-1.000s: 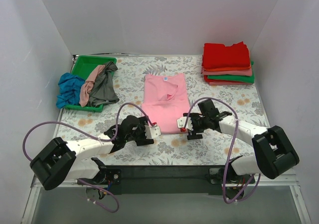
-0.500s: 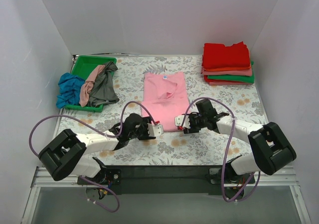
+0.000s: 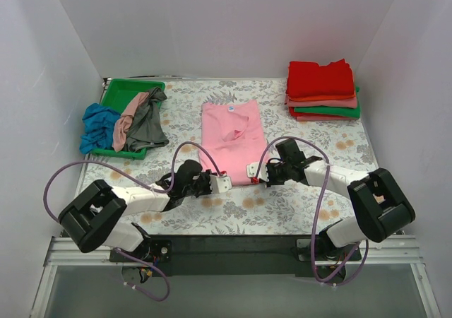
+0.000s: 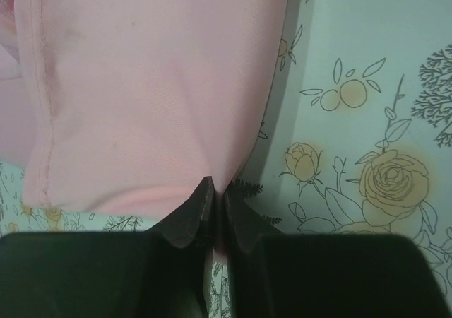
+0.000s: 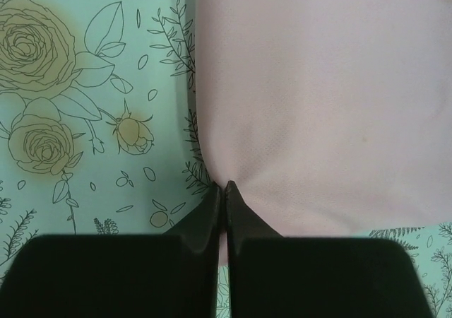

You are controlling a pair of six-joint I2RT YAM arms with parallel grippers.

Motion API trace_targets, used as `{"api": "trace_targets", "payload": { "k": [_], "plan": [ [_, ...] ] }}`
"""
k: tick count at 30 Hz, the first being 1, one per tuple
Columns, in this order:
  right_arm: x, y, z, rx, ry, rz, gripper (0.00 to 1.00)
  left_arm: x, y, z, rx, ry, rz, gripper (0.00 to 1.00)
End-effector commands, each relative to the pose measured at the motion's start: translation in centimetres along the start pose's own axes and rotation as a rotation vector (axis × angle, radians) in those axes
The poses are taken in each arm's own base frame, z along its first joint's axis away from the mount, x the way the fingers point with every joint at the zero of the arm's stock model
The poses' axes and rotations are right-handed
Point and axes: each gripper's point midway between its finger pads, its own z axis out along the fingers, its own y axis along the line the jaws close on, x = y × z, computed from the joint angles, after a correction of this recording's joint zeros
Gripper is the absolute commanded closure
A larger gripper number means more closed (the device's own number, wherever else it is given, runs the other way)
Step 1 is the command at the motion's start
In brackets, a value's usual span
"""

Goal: Fold and stack the t-shirts
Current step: Fold the tshirt

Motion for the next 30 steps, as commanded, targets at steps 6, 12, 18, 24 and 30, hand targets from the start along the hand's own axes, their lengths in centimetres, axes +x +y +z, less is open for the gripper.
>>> {"api": "trace_targets", "payload": {
  "k": [6,12,18,24,30],
  "plan": [
    [-1.5,3.6,-1.6,-0.122,-0.046,0.077,0.99,-0.7,-2.8,-1.5,0.123,-0.057,-0.043,1.0],
    [-1.4,5.1,-2.6,-0.118,-0.045,0.072,0.99,-2.0,-4.8,-3.0,0.208,-0.129,-0.054,1.0],
    [0.3,5.6,-2.4,-0.094,0.014,0.072,0.51,-1.9,-5.7,-2.8,0.238,-0.118,-0.069,1.0],
    [0.3,4.1,-2.3,-0.041,0.021,0.057,0.36,-1.7,-6.1,-2.7,0.251,-0.109,-0.074,1.0],
    [1.2,3.9,-1.5,-0.05,0.067,0.068,0.39,-1.7,-6.3,-2.7,0.257,-0.107,-0.079,1.0]
  ]
}}
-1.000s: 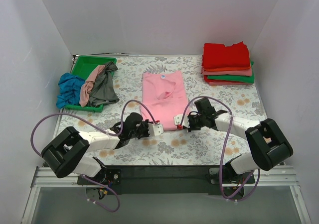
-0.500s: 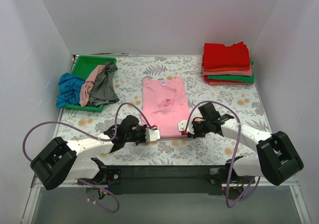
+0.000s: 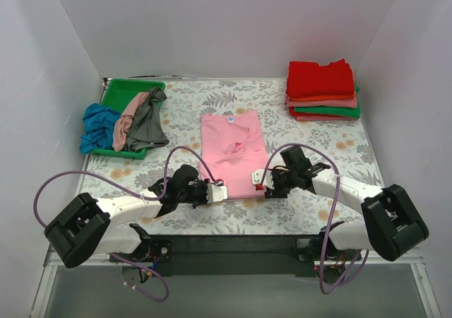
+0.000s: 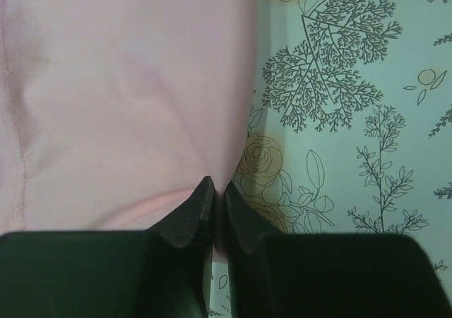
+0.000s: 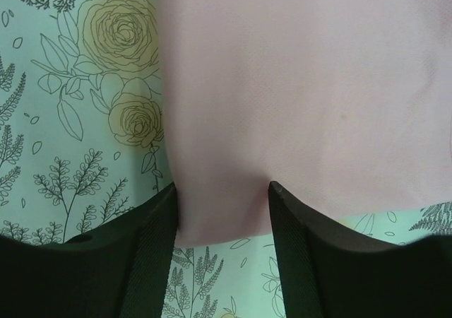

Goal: Fold and stack the t-shirts
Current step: Fold the tshirt

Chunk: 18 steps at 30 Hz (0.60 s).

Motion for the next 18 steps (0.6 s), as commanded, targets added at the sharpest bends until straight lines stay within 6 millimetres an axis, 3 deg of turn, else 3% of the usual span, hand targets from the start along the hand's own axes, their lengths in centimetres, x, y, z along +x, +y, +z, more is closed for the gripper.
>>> {"api": "trace_targets", "payload": {
  "k": [1,5,6,9,14,18],
  "plan": [
    [1.6,0.1,0.8,-0.013,0.073,0.017,0.42,0.2,-1.1,0.1,0.041,-0.002,-0.011,1.0],
    [3.3,1.1,1.5,-0.052,0.141,0.032,0.63,0.3,-1.2,0.2,0.045,0.0,-0.013,1.0],
    [3.7,1.3,1.7,-0.064,0.156,0.037,0.77,0.3,-1.2,0.1,0.043,0.0,-0.014,1.0],
    [3.9,2.1,1.7,-0.101,0.169,0.049,0.98,0.2,-1.2,0.1,0.045,-0.007,-0.009,1.0],
    [1.9,4.1,0.4,-0.199,0.1,0.063,0.99,-0.4,-1.4,-0.1,0.061,-0.021,-0.015,1.0],
    [-1.0,5.3,-2.2,-0.232,0.014,0.036,0.99,-2.0,-2.6,-1.2,0.124,-0.059,-0.053,1.0]
  ]
}}
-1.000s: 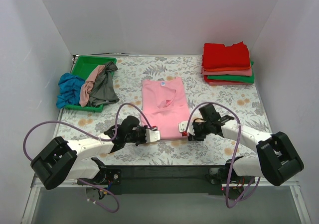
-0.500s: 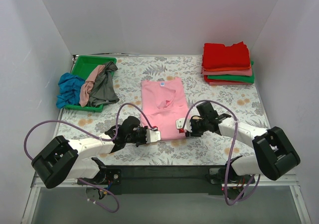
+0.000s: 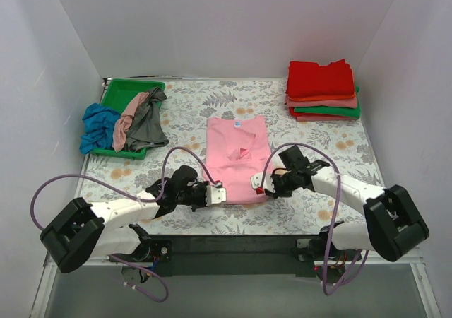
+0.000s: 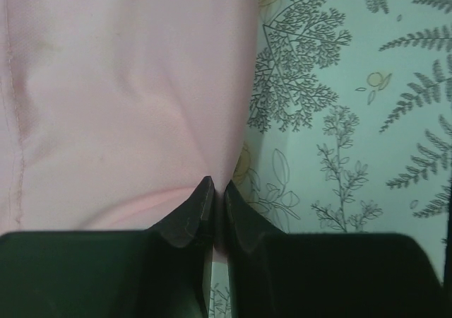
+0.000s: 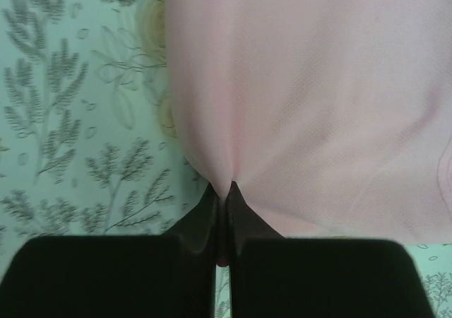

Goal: Fold and stack the t-shirts
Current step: Fold the tshirt

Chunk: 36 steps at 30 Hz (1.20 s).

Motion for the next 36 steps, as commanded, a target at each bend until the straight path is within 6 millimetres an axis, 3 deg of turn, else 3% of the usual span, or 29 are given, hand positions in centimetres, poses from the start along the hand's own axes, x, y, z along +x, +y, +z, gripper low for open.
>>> {"api": "trace_targets", "payload": {
  "k": [1,7,10,13,16,17,21,25,29,36],
  "plan": [
    [-1.0,4.7,-2.4,-0.144,-0.017,0.029,0.99,-2.0,-2.0,-1.3,0.093,-0.048,-0.044,1.0],
    [-2.5,7.8,-5.2,-0.194,-0.049,0.012,0.99,-4.4,-5.9,-3.2,0.249,-0.099,-0.093,1.0],
    [-3.2,8.5,-6.3,-0.199,-0.057,0.036,0.99,-6.0,-6.3,-4.1,0.272,-0.124,-0.097,1.0],
    [-4.4,7.0,-7.6,-0.146,-0.057,0.062,0.99,-8.5,-4.4,-5.2,0.195,-0.178,-0.048,1.0],
    [-6.3,3.7,-9.7,-0.043,-0.048,0.052,0.99,-10.7,-1.8,-6.0,0.09,-0.225,0.019,1.0],
    [-7.6,2.3,-10.8,0.0,-0.066,0.036,0.99,-11.1,-1.2,-6.1,0.071,-0.229,0.043,1.0],
    [-8.8,-1.0,-12.1,0.064,-0.053,0.039,0.99,-11.3,0.9,-5.2,0.026,-0.185,0.075,1.0],
    [-9.1,-4.1,-12.6,0.107,-0.048,0.043,0.99,-11.4,4.4,-4.9,-0.071,-0.212,0.077,1.0],
    [-7.8,-7.6,-13.0,0.143,-0.047,0.108,0.99,-11.3,7.4,-5.2,-0.133,-0.262,0.041,1.0],
    [-6.8,-11.2,-13.6,0.181,-0.065,0.169,0.99,-11.3,11.4,-5.2,-0.196,-0.321,0.019,1.0]
  ]
}}
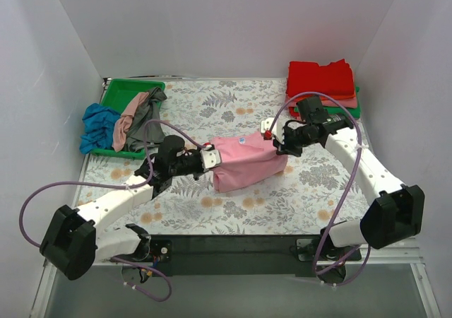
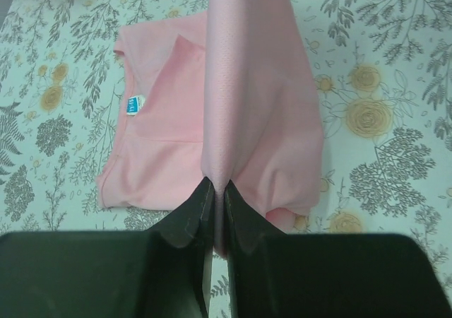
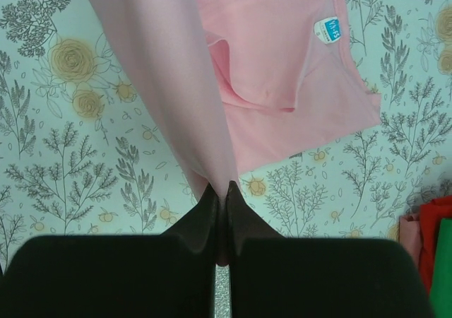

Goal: Fold and stack the t-shirts
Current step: Fold the tshirt

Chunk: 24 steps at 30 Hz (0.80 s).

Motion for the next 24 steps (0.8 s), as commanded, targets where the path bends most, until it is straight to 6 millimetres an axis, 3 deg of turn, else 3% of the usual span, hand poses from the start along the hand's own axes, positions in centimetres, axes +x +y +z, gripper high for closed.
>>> {"api": "trace_targets", "payload": {
  "k": [1,12,24],
  "plan": [
    [-1.9,-2.5,-0.9,0.053,-0.056,-0.008,0.99,-2.2,2.4,0.5,-0.03,-0.094,0.043,1.0],
    [-2.0,-6.9,1.4,0.072,-0.068,0.1,0.99,-0.5,8.6,1.7,-0.168,-0.133,-0.025,1.0],
    [-0.9,-12.5,4.6,0.185,-0.044,0.262,0.99,3.7,13.8,3.5,-0.355,-0.088,-0.102,1.0]
  ]
}}
